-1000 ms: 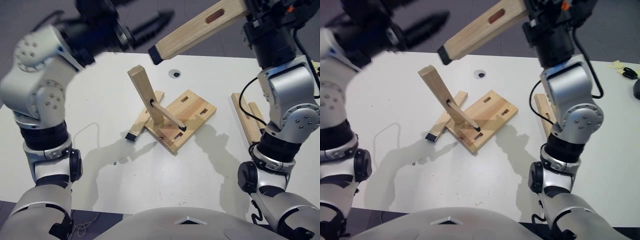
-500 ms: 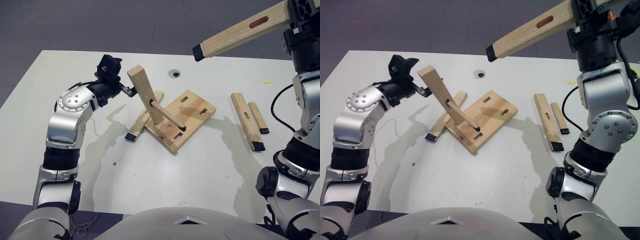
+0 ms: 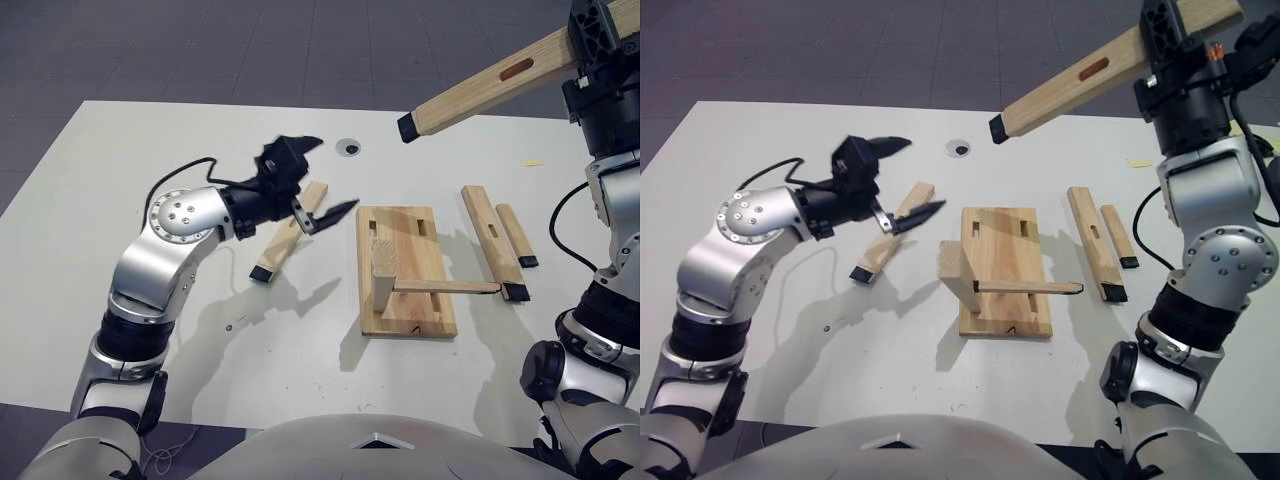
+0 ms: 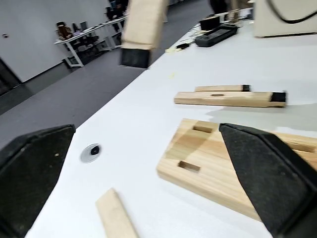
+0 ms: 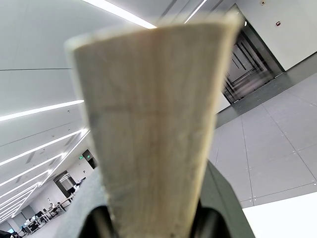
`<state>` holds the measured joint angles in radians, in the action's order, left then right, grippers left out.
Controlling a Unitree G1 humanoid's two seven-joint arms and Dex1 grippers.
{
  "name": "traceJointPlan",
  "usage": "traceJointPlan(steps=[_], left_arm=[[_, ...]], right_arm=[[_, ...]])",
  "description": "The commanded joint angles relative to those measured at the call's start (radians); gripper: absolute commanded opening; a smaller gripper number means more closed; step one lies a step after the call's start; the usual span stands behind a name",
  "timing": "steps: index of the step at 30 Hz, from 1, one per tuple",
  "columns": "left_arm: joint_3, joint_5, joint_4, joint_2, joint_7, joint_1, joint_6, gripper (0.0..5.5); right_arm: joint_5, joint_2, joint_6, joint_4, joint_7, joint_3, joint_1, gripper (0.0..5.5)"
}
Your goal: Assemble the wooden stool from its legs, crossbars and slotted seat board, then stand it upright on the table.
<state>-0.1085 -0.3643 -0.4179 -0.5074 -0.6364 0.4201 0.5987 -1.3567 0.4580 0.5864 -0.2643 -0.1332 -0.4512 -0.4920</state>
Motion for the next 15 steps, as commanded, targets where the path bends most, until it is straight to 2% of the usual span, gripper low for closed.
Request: traceJointPlan(steps=[1, 4, 7, 12, 15], left_arm=[[0.151, -0.253, -0.071, 0.049, 0.006, 0.082, 0.139, 5.4], [0.259, -0.588, -0.107, 0.05, 0.014, 0.114, 0.296, 5.4], [0.272, -0.77, -0.125, 0.007, 0.012, 0.109, 0.384, 5.4], [0.225, -0.919, -0.205, -0.056, 0.022, 0.071, 0.454, 5.4], [0.142, -0.86, -0.248, -0.074, 0.029, 0.036, 0.451, 5.4]], right_arm=[[0.013, 0.011, 0.009, -0.005, 0.006, -0.011, 0.016, 1.04], [0.015, 0.013, 0.009, 0.007, 0.012, -0.017, 0.018, 1.04], [0.016, 0.017, 0.009, 0.012, 0.016, -0.021, 0.019, 1.04], [0.018, 0.02, 0.017, 0.015, 0.02, -0.024, 0.028, 1.04], [0.018, 0.019, 0.021, 0.014, 0.018, -0.023, 0.033, 1.04]])
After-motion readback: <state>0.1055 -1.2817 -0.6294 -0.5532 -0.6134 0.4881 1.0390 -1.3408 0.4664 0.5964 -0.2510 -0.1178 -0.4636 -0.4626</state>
